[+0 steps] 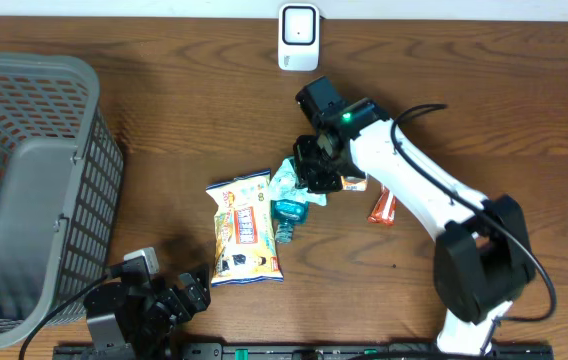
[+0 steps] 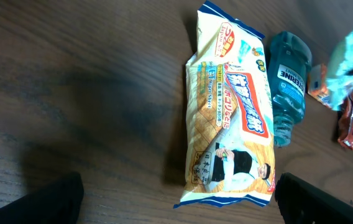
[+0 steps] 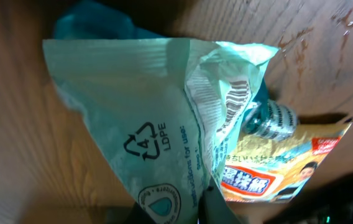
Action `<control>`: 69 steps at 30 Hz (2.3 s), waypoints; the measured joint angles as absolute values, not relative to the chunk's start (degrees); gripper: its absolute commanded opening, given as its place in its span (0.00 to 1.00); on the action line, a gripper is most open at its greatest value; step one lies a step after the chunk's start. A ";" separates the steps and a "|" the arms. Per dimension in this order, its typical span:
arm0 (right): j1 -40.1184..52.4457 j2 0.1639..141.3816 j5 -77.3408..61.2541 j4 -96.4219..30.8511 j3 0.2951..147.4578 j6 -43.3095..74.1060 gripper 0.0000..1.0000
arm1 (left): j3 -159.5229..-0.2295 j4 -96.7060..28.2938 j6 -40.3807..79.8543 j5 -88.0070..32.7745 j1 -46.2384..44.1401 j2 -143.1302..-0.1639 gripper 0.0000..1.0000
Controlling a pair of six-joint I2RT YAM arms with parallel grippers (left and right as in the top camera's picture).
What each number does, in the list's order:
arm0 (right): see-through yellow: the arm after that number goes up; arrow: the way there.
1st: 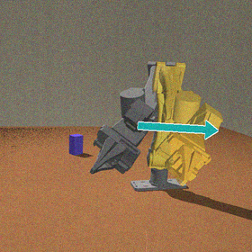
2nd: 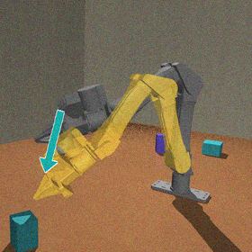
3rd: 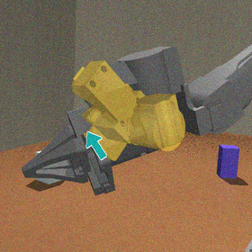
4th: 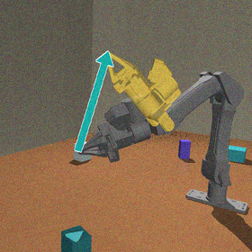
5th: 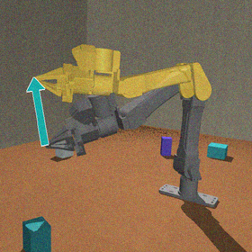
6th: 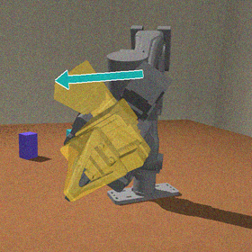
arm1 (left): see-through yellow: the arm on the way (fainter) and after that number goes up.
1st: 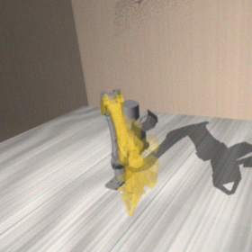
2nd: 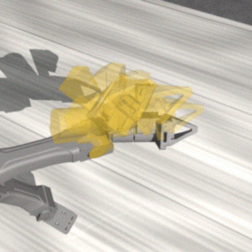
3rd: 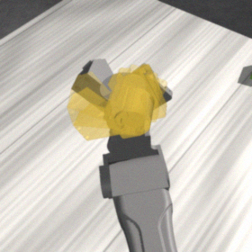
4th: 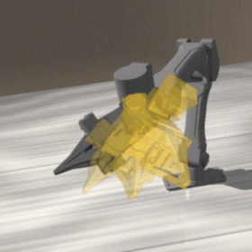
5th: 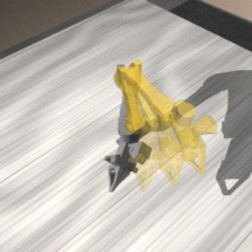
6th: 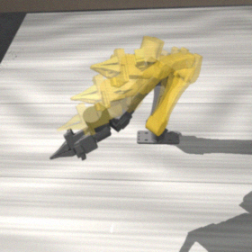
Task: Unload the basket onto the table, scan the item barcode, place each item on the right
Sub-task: 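Carry the pouch up toward the white scanner with the right gripper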
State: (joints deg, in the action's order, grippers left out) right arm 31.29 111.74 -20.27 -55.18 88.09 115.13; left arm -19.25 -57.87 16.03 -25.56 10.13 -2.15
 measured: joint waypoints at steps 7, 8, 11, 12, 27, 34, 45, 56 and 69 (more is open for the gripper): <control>28.45 113.86 -26.79 -55.72 88.07 116.18 0.01 | -19.25 -57.87 16.03 -25.56 10.13 -2.15 0.98; 28.38 113.84 -27.31 -55.81 88.07 116.22 0.01 | -19.25 -57.87 16.03 -25.58 10.13 -2.15 0.99; 28.40 113.84 -27.68 -56.53 88.07 116.40 0.01 | -19.25 -57.87 16.03 -25.56 10.13 -2.15 0.98; 28.40 113.84 -27.68 -56.80 88.07 116.40 0.01 | -19.25 -57.87 16.03 -25.58 10.13 -2.15 0.98; 26.89 113.84 -24.01 -68.42 88.07 112.57 0.01 | -19.25 -57.87 16.03 -25.56 10.13 -2.15 0.98; 24.32 113.84 -22.37 -70.08 88.07 104.47 0.01 | -19.25 -57.87 16.03 -25.56 10.13 -2.15 0.98; 17.96 113.84 -25.85 -73.06 88.07 87.68 0.01 | -19.25 -57.87 16.03 -25.58 10.13 -2.15 0.99; 17.06 113.84 -33.80 -71.61 88.07 87.11 0.01 | -19.25 -57.87 16.03 -25.56 10.13 -2.15 0.98; 18.63 113.84 -42.61 -40.56 88.09 64.42 0.01 | -19.25 -57.87 16.03 -25.58 10.13 -2.15 0.98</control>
